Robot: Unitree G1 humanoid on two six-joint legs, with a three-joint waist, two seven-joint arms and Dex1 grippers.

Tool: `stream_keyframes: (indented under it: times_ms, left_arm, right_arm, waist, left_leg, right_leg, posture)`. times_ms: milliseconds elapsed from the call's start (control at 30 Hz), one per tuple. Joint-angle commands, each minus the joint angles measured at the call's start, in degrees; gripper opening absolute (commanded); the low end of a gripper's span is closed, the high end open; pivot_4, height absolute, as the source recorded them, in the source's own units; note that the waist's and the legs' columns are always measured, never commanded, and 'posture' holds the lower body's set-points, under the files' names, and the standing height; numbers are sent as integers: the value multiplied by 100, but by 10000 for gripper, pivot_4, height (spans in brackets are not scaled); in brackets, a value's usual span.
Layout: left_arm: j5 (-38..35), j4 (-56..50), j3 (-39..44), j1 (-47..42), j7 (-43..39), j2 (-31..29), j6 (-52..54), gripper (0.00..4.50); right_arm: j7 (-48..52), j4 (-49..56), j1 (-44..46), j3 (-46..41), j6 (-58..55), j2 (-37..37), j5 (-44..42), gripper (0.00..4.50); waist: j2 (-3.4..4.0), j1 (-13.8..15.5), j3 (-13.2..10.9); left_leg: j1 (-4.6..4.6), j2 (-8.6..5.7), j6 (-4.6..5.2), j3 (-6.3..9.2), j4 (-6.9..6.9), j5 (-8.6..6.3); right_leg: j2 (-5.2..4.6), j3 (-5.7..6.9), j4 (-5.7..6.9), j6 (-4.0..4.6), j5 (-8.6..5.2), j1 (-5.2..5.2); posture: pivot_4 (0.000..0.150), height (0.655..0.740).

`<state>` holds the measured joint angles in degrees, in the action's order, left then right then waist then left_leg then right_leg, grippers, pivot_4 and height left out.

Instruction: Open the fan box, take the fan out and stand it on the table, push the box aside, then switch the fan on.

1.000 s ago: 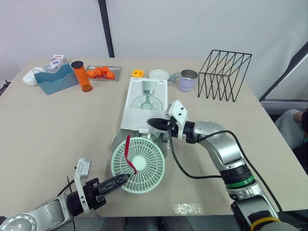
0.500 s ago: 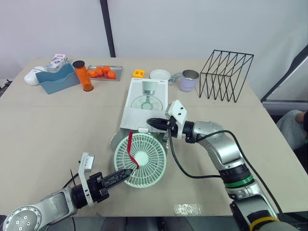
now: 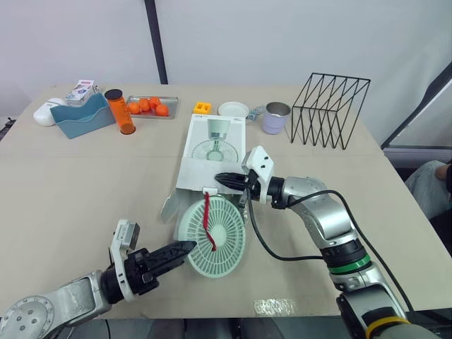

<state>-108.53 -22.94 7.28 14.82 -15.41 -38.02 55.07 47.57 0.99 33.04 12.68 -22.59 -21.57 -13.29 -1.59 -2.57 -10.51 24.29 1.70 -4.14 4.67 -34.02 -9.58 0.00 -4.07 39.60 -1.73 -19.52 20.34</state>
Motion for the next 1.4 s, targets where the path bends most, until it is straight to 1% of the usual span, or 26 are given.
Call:
stream_keyframes:
  times_ms: [33, 133, 367, 533, 567, 633, 733, 900, 933, 967, 1000, 1033, 1067, 1167, 1200, 1267, 1300, 1333, 1367, 1400]
  left_arm:
    - [419, -144, 674, 168, -395, -606, 154, 44334]
    - [431, -9, 820, -48, -471, -806, 194, 44334]
    - [1034, 142, 1074, -867, -1254, -1461, 372, 44334]
    - [1632, 90, 1265, -1359, -1873, -1957, 335, 44334]
    - [1905, 60, 1277, -1514, -2063, -2036, 270, 44334]
    - [2319, 40, 1257, -1823, -2220, -2103, 103, 44334]
    - [2845, -97, 1125, -2148, -2460, -2118, -88, 44334]
    - [3383, -380, 749, -2760, -2765, -1987, -255, 44334]
    - [3483, -426, 656, -2871, -2848, -1981, -273, 45000]
    - [3608, -449, 553, -2987, -2906, -1970, -309, 45000]
    - [3750, -470, 429, -3135, -2979, -1940, -348, 45000]
    - [3872, -481, 281, -3340, -3050, -1885, -378, 45000]
    - [3965, -473, 152, -3527, -3119, -1823, -385, 45000]
    - [4334, -411, -227, -3912, -3376, -1682, -501, 45000]
    - [4466, -367, -332, -3997, -3446, -1626, -552, 45000]
    - [4712, -268, -504, -4154, -3596, -1483, -656, 39921]
    - [4823, -227, -586, -4226, -3653, -1418, -716, 39015]
    - [4925, -201, -643, -4276, -3718, -1371, -767, 35397]
    - [5064, -194, -717, -4313, -3808, -1341, -849, 31768]
    - [5230, -199, -800, -4339, -3909, -1322, -945, 29433]
  right_arm:
    - [5, 65, -96, -17, -55, -35, 19, 0]
    - [16, 75, -94, -29, -38, 15, -35, 0]
    - [181, 315, -109, -293, -132, 129, -533, 0]
    - [378, 478, -67, -619, -181, 17, -910, 0]
    - [452, 558, -90, -716, -230, -66, -1031, 0]
    - [605, 729, -183, -881, -308, -248, -1227, 0]
    - [721, 925, -323, -1025, -357, -449, -1397, 0]
    - [905, 1322, -621, -1206, -468, -812, -1647, 0]
    - [983, 1408, -698, -1256, -513, -923, -1726, 4086]
    - [1070, 1486, -772, -1299, -570, -1037, -1801, 5238]
    - [1209, 1576, -861, -1330, -651, -1187, -1896, 9713]
    - [1330, 1686, -980, -1382, -704, -1328, -1991, 11236]
    - [1393, 1770, -1072, -1416, -694, -1419, -2046, 16167]
    - [1400, 1939, -1274, -1479, -657, -1515, -2119, 26634]
    - [1379, 1996, -1331, -1489, -669, -1526, -2143, 29053]
    - [1317, 2114, -1447, -1514, -687, -1545, -2196, 35484]
    - [1288, 2162, -1503, -1529, -688, -1553, -2212, 37662]
    - [1262, 2200, -1543, -1539, -689, -1560, -2222, 42555]
    - [1244, 2227, -1584, -1552, -678, -1569, -2222, 45000]
    - [1226, 2257, -1628, -1570, -668, -1585, -2223, 45000]
  waist:
    - [0, 0, 0]
    - [0, -3, 0]
    - [1, -1, -1]
    - [14, -6, -16]
    - [14, -6, -16]
    - [13, -7, -18]
    - [13, 28, -19]
    - [15, 9, -21]
    - [16, 8, -21]
    - [16, 2, -22]
    - [17, 3, -22]
    - [17, 3, -22]
    - [17, 3, -23]
    - [16, 6, -23]
    - [15, 6, -23]
    - [15, 0, -23]
    - [15, -12, -23]
    - [15, -13, -23]
    - [15, -11, -23]
    - [15, -12, -23]
  left_leg:
    - [0, 0, 0, 0, 0, 0]
    - [-1, 4, 0, 0, 0, 0]
    - [0, 1, -1, 0, 2, 0]
    - [7, 3, -2, -3, 13, 1]
    - [8, 2, -2, -7, 17, 1]
    - [9, 1, -2, -9, 19, 1]
    - [38, 1, -8, 1, 19, 5]
    - [46, 0, -5, -4, 19, 3]
    - [46, 2, -5, -4, 19, 3]
    - [46, 2, -6, -5, 19, 3]
    - [46, 1, -6, -6, 19, 3]
    - [46, -2, -5, -6, 18, 3]
    - [46, -3, -6, -6, 16, 3]
    - [46, -2, -5, -5, 11, 3]
    - [47, -3, -5, -4, 10, 3]
    - [47, -5, -5, -5, 4, 3]
    - [45, -5, -4, -8, 4, 3]
    - [44, -4, -4, -12, 2, 2]
    - [44, -3, -3, -11, -2, 2]
    - [45, -2, -3, -9, -5, 2]
  right_leg:
    - [0, 0, 0, 0, 0, 0]
    - [4, 0, 0, 0, 0, 0]
    - [-1, 1, -1, 0, -1, 1]
    - [4, 2, 0, 10, 5, 16]
    - [2, -1, 0, 9, 4, 19]
    - [0, -1, 0, 9, 4, 20]
    - [3, 10, 4, 10, 5, 51]
    - [1, 7, 5, 9, 9, 62]
    - [3, 7, 6, 9, 10, 63]
    - [3, 6, 7, 10, 10, 63]
    - [3, 5, 9, 9, 10, 63]
    - [3, 5, 10, 8, 9, 63]
    - [3, 5, 14, 8, 9, 62]
    - [5, 6, 18, 6, 8, 62]
    - [6, 6, 19, 6, 8, 62]
    - [6, 5, 22, 4, 7, 61]
    - [6, 1, 24, 3, 7, 61]
    - [7, -2, 29, 2, 7, 62]
    - [9, -1, 32, 2, 7, 62]
    - [11, -1, 36, 2, 7, 63]
  posture:
    - [1500, 7400]
    - [1500, 7400]
    - [1500, 7400]
    - [1500, 7400]
    - [1500, 7400]
    - [1500, 7400]
    - [1500, 7400]
    - [1500, 7400]
    - [1500, 7400]
    - [1500, 7400]
    - [1500, 7400]
    - [1500, 7400]
    - [1500, 7400]
    - [1500, 7400]
    - [1500, 7400]
    - [1500, 7400]
    - [1500, 7400]
    - [1500, 7400]
    - [1500, 7400]
    - [1500, 7400]
